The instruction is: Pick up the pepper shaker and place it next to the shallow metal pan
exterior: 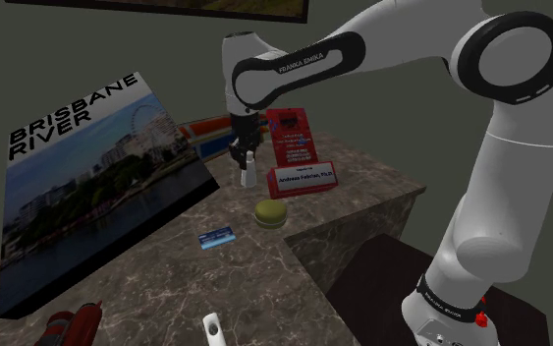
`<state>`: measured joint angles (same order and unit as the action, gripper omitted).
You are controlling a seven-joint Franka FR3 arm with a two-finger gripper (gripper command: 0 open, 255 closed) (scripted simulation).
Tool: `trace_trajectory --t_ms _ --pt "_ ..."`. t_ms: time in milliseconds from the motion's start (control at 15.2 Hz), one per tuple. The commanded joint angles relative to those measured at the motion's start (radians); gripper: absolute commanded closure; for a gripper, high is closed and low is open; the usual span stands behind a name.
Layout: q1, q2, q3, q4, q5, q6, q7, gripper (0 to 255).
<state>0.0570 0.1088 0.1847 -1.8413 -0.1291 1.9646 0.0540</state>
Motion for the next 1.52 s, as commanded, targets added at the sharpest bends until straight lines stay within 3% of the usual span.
trace_trajectory --t_ms 0,1452 --pt "0.0 -0.006 0.001 0.021 0.003 -0.027 -0.003 255" --pt "0.006 -0.003 0.005 0.321 0.009 -0.323 -0.03 255"
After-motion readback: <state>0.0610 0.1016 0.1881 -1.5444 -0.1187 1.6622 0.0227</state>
